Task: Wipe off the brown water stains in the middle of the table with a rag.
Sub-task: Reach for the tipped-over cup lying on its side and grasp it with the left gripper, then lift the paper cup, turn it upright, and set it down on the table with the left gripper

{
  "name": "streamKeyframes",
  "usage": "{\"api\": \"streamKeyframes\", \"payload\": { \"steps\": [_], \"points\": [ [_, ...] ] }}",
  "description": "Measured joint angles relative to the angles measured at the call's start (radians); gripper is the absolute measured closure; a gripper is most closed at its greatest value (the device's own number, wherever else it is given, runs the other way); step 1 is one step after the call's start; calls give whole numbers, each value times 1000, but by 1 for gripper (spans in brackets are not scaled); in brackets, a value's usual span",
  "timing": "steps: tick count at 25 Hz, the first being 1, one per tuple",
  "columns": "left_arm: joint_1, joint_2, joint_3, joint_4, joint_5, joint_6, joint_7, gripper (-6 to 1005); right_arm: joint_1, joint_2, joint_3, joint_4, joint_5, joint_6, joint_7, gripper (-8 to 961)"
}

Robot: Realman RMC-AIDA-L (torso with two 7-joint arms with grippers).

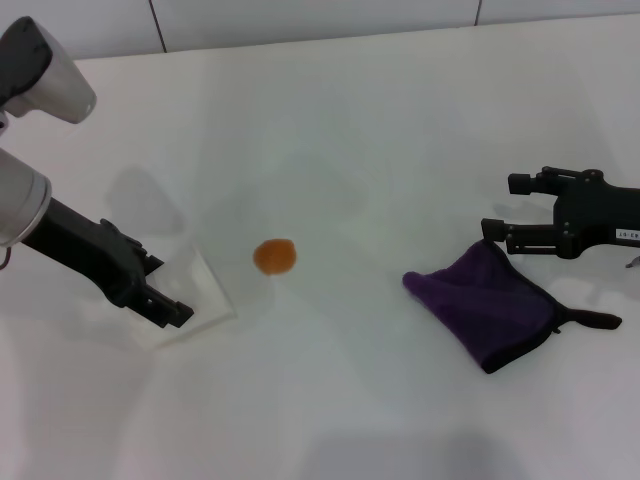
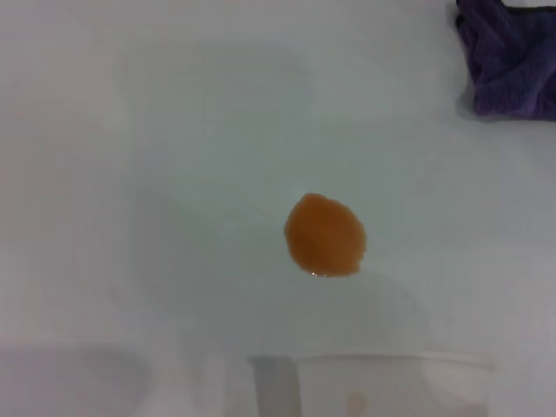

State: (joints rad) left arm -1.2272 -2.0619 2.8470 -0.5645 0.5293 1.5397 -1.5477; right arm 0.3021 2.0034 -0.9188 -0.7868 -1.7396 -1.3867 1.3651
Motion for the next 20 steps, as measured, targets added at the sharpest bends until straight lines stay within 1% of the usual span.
{"api": "streamKeyframes", "payload": {
  "steps": [5, 11, 20],
  "points": [
    [-1, 0, 0, 0, 0, -1, 1, 197, 0, 0, 1, 1, 0, 0, 0, 125],
    [-3, 0, 0, 0, 1, -4, 2, 266, 0, 0, 1, 2, 0, 2, 0, 125],
    [-6, 0, 0, -9, -8, -12, 0, 300, 0, 0, 1, 1, 0, 8, 0, 125]
  ]
}}
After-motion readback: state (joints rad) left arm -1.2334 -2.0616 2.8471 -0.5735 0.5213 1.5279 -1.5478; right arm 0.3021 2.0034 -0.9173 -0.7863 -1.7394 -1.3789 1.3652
